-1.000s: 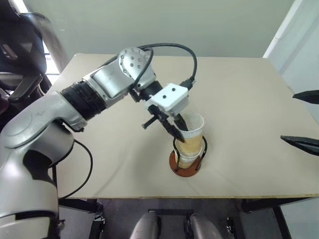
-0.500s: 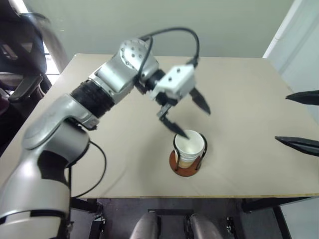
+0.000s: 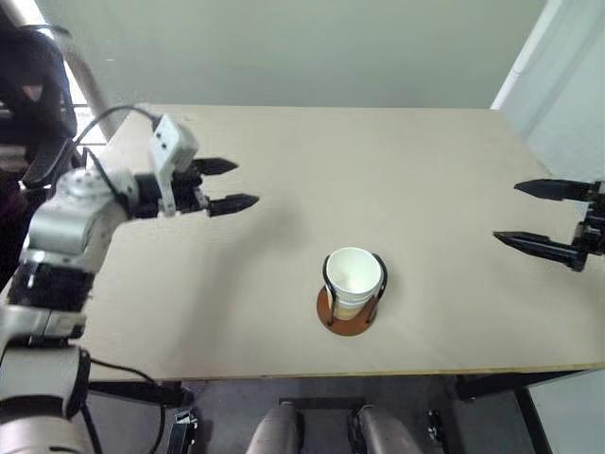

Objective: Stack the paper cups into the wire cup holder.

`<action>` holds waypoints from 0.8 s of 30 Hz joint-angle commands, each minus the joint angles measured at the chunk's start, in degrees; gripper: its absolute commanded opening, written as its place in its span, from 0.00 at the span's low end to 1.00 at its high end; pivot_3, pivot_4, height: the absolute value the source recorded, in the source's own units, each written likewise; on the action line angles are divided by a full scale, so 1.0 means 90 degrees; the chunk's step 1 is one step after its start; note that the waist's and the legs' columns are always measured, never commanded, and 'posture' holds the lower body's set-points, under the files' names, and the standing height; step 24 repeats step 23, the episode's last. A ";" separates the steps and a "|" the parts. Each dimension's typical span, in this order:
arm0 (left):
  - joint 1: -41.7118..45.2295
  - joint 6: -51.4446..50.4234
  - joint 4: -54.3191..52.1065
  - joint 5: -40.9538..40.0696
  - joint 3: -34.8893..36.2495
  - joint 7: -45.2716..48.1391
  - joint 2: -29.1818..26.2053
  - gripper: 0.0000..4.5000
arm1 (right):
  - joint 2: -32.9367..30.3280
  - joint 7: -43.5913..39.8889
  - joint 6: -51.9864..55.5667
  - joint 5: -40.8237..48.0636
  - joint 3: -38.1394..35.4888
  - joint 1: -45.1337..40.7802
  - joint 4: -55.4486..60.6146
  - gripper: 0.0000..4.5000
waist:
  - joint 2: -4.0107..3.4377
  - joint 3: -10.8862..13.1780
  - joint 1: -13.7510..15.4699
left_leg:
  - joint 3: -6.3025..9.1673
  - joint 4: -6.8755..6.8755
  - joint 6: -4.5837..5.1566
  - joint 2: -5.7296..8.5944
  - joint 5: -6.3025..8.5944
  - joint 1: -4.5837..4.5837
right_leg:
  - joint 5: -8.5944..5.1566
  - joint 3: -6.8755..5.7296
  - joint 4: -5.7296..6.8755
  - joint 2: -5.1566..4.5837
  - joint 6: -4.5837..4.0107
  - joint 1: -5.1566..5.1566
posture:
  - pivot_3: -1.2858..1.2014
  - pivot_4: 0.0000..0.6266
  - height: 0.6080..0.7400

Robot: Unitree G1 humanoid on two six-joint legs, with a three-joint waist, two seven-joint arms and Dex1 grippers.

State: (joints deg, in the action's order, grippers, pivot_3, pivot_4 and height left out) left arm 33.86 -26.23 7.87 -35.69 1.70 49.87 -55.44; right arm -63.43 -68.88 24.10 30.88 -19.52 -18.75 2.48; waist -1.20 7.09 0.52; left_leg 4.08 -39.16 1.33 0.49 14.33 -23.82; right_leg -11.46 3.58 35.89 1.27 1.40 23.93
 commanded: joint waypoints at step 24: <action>-0.3233 -0.1475 -0.2608 -0.0566 0.3701 -0.0173 -0.0497 1.00 | 0.0342 -0.1578 -0.1284 -0.1044 0.1531 -0.2567 -0.2203 1.00 | 0.0018 0.0011 -0.0048 | 0.0009 0.0056 -0.0008 -0.0015 -0.0012 0.0073 | 0.0014 0.0011 0.0085 0.0019 -0.0187 0.0009 | 0.52 0.24 1.00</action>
